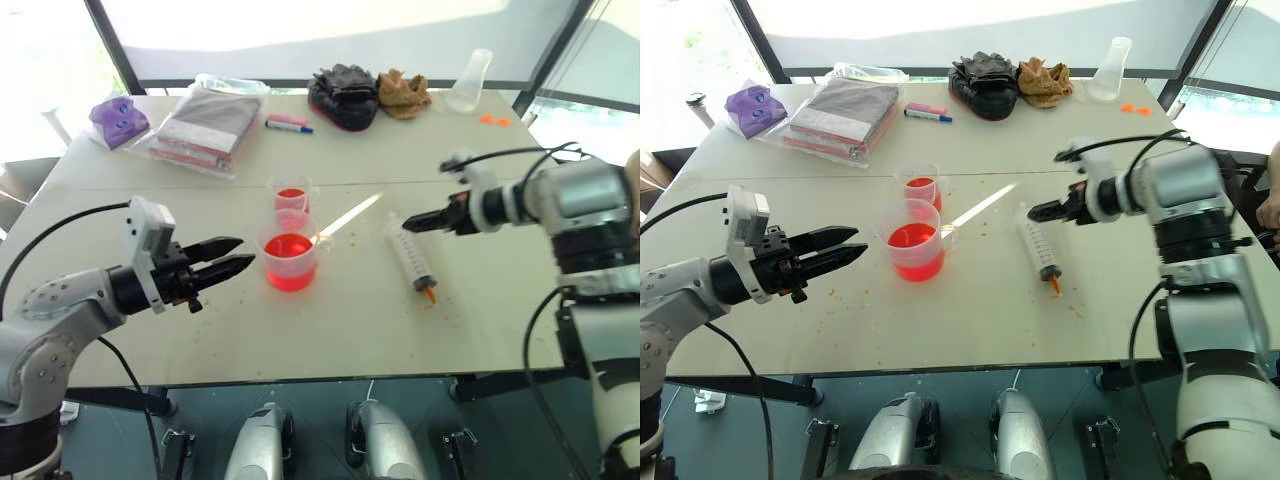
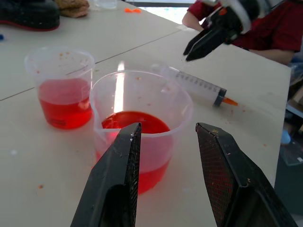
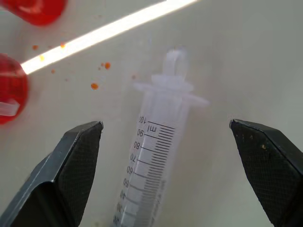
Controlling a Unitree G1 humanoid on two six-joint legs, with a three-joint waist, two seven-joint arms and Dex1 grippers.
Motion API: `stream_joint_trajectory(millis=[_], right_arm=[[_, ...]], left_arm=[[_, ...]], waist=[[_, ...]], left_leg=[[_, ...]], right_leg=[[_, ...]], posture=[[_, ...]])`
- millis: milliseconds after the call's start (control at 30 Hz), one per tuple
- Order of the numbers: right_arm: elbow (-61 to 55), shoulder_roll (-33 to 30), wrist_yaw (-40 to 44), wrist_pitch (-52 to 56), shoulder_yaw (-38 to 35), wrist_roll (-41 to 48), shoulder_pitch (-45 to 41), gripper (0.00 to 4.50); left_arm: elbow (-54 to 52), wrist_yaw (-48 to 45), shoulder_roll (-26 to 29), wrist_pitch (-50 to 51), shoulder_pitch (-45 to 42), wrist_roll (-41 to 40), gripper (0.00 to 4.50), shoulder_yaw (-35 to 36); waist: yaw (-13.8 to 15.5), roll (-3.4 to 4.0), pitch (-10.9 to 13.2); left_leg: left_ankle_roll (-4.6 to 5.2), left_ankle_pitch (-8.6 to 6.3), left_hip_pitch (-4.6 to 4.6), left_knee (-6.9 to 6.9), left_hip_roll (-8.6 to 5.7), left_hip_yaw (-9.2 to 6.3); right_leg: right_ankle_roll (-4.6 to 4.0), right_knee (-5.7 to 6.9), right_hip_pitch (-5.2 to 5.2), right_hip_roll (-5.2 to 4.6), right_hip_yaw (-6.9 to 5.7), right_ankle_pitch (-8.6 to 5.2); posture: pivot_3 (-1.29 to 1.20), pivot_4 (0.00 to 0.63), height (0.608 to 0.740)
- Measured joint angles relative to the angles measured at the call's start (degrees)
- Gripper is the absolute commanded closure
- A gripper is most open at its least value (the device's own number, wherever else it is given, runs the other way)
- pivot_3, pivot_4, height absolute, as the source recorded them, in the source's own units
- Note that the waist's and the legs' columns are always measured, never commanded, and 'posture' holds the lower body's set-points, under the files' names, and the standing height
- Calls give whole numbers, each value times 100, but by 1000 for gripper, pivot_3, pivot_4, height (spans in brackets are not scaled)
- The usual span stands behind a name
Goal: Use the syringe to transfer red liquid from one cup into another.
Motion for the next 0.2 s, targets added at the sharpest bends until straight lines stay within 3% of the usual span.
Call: stream_joint_trajectory(millis=[200], right_arm=[[-1970,-334,419,-600,-1232,854,1764,45]], left_arm=[[240,87,208,12,56,-215,2572,434]], waist=[[27,0,1]], left_leg=[[-1,-1,3,-4,1,-1]], right_leg=[[-5,-2,2,-3,-1,-10]], posture=[[0,150,740]])
